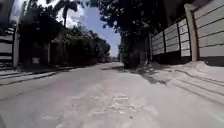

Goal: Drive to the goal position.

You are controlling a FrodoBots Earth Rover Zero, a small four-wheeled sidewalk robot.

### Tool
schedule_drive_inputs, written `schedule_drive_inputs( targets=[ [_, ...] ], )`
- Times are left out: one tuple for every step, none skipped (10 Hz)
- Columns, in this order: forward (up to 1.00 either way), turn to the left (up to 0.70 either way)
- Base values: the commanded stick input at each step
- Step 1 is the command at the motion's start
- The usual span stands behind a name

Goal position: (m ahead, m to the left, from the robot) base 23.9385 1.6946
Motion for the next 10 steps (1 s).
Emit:
schedule_drive_inputs(
  targets=[
    [1.00, -0.17],
    [1.00, -0.23],
    [1.00, 0.00],
    [1.00, 0.00],
    [1.00, 0.00],
    [1.00, 0.00],
    [1.00, 0.00],
    [1.00, -0.03],
    [1.00, -0.13],
    [1.00, -0.20]
  ],
)
